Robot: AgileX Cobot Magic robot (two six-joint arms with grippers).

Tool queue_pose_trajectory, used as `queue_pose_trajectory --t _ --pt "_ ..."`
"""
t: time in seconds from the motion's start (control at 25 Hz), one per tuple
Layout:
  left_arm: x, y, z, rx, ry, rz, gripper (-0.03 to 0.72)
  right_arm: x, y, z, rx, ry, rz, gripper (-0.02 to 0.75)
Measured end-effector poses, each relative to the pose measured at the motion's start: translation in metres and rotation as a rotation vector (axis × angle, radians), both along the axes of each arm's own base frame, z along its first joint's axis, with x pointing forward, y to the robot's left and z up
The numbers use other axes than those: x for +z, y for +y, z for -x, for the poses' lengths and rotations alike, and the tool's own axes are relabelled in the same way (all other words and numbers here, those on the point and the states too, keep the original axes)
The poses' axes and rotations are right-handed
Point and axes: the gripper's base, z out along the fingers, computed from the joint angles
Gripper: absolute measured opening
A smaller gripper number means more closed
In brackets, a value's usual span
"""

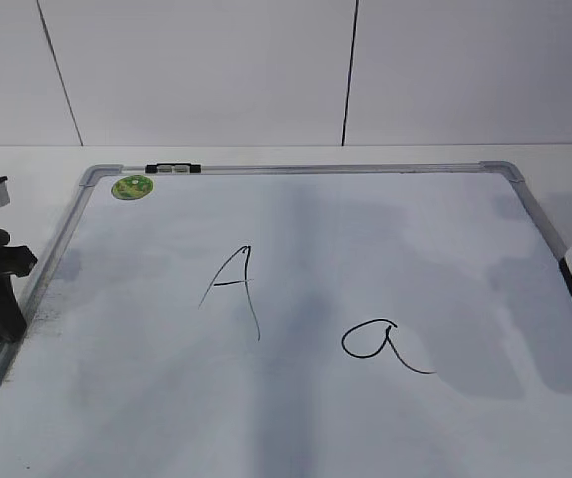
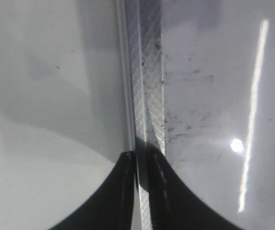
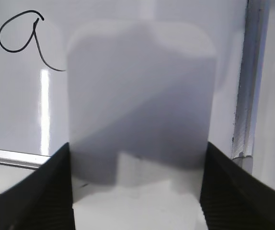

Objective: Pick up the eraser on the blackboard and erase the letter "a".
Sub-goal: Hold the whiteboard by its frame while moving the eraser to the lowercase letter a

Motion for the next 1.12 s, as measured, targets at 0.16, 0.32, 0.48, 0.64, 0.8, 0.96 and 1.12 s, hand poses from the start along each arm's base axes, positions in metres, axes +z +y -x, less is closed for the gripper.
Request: queue_pose_trajectory --t 0.16,0.32,0.48,0.64,0.8,0.96,1.12 --pt "0.0 0.0 0.0 0.0 0.0 0.0 0.058 -0.006 0.001 -0.004 0.005 0.027 0.0 0.555" --pt "0.0 0.0 0.0 -0.001 0.0 -0.001 0.057 -0.014 0.001 -0.01 0.008 0.06 0.001 0.555" --pt "0.0 0.0 0.0 -0.001 -0.001 -0.001 0.057 -0.019 0.014 -0.015 0.075 0.07 0.02 0.555" --pt "0.0 0.0 0.0 -0.001 -0.001 -0.001 0.057 -0.024 0.038 -0.026 0.137 0.083 0.07 0.555" --pt "0.0 0.0 0.0 -0.001 -0.001 -0.001 0.057 -0.029 0.062 -0.041 0.205 0.086 0.113 0.555" --pt "0.0 0.0 -0.001 -0.001 -0.002 -0.001 0.057 -0.037 0.081 -0.059 0.244 0.063 0.132 0.555" --pt "0.0 0.0 -0.001 -0.001 -0.002 -0.001 0.057 -0.051 0.093 -0.072 0.28 0.029 0.154 0.555"
